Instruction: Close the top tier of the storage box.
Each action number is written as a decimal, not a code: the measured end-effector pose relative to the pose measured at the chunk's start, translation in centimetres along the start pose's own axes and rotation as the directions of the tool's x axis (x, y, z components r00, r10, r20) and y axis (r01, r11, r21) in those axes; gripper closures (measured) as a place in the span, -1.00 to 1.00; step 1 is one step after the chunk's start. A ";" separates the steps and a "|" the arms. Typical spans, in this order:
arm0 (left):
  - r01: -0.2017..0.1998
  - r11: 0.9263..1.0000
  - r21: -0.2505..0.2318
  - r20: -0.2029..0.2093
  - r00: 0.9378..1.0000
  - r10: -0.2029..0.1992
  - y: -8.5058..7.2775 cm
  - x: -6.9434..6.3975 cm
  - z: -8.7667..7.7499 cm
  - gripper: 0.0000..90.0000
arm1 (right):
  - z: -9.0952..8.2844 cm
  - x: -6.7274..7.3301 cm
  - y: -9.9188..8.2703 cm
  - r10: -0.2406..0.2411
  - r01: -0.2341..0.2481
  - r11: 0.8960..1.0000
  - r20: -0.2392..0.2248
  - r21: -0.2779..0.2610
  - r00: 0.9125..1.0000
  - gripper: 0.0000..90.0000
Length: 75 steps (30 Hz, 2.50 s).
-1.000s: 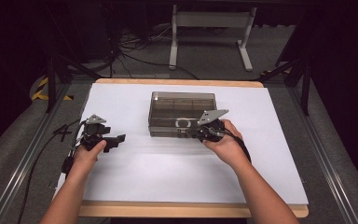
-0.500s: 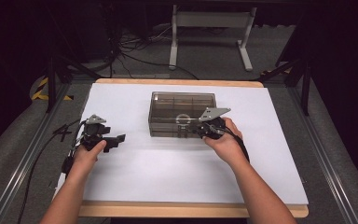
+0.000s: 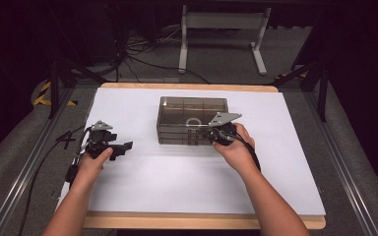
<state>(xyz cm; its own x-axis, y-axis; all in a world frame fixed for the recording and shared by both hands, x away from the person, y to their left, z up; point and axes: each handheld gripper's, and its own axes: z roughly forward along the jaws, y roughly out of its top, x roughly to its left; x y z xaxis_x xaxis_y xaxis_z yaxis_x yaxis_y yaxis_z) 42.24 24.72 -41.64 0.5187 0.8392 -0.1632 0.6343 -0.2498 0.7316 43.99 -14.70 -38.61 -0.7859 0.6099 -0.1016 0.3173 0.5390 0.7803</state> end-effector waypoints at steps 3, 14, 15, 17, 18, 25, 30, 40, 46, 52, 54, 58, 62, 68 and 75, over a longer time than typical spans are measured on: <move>-0.002 1.000 0.001 0.001 1.000 0.002 0.0 0.0 0.0 -0.46 | 0.0 0.0 0.0 0.000 0.000 1.000 0.002 -0.001 1.000 1.00; -0.007 1.000 -0.003 0.009 1.000 0.007 0.2 -0.2 0.1 -0.46 | -0.3 0.5 0.2 -0.029 0.028 0.999 0.023 0.016 0.999 1.00; -0.008 1.000 -0.004 0.012 1.000 0.008 0.2 -0.2 0.1 -0.46 | -0.6 0.6 0.2 -0.042 0.041 0.999 0.031 0.016 0.999 1.00; -0.004 1.000 -0.003 0.011 1.000 0.004 0.1 -0.2 0.0 -0.46 | -1.3 0.9 0.2 -0.056 0.056 0.998 0.053 0.013 0.997 1.00; -0.004 1.000 -0.003 0.011 1.000 0.004 0.1 -0.2 0.0 -0.46 | -1.3 0.9 0.2 -0.056 0.056 0.998 0.053 0.013 0.997 1.00; -0.009 1.000 0.003 0.006 1.000 0.009 0.0 -0.4 0.0 -0.46 | -3.4 1.7 -0.2 -0.082 0.085 0.994 0.046 -0.066 0.996 0.62; -0.008 1.000 0.004 0.003 1.000 0.008 -0.5 -0.3 -0.3 -0.46 | -4.8 1.6 -1.2 -0.065 0.074 0.988 0.067 -0.135 0.996 0.36; 0.009 1.000 -0.007 0.000 1.000 -0.009 -0.8 0.1 -0.7 -0.46 | -7.7 0.2 -2.9 -0.003 0.023 0.978 0.096 -0.208 0.995 0.20; 0.022 1.000 -0.011 -0.005 1.000 -0.022 -0.9 0.4 -0.8 -0.46 | -9.2 -0.9 -3.9 0.034 -0.008 0.974 0.114 -0.228 0.993 0.11; 0.024 1.000 -0.011 -0.005 1.000 -0.024 -0.9 0.5 -0.9 -0.46 | -10.3 -1.9 -5.3 0.069 -0.034 0.973 0.145 -0.230 0.987 0.02; 0.024 1.000 -0.012 -0.005 1.000 -0.024 -1.0 0.5 -0.8 -0.46 | -10.5 -2.2 -5.7 0.083 -0.048 0.973 0.147 -0.226 0.986 -0.02; 0.027 1.000 -0.004 -0.003 1.000 -0.027 -1.0 0.6 -0.8 -0.46 | -10.8 -3.0 -6.5 0.092 -0.058 0.975 0.150 -0.216 0.984 -0.10; 0.028 1.000 -0.007 -0.002 1.000 -0.028 -1.0 0.8 -0.9 -0.46 | -10.9 -3.8 -7.2 0.111 -0.080 0.977 0.154 -0.200 0.982 -0.16; 0.028 1.000 -0.008 0.006 1.000 -0.028 -1.1 0.9 -0.9 -0.46 | -10.9 -4.9 -8.4 0.110 -0.085 0.981 0.137 -0.177 0.985 -0.22; 0.033 0.999 -0.008 0.005 0.999 -0.033 -1.1 1.0 -0.9 -0.46 | -10.7 -6.1 -10.1 0.099 -0.083 0.985 0.101 -0.152 0.990 -0.24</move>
<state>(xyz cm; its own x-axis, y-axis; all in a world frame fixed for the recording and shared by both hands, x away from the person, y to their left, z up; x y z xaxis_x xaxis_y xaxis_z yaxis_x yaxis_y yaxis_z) 41.56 26.25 -42.01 0.5000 0.8448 -0.1905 0.6466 -0.2178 0.7311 39.89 -30.08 -39.28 -0.6927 0.7162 -0.0855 0.2975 0.3916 0.8707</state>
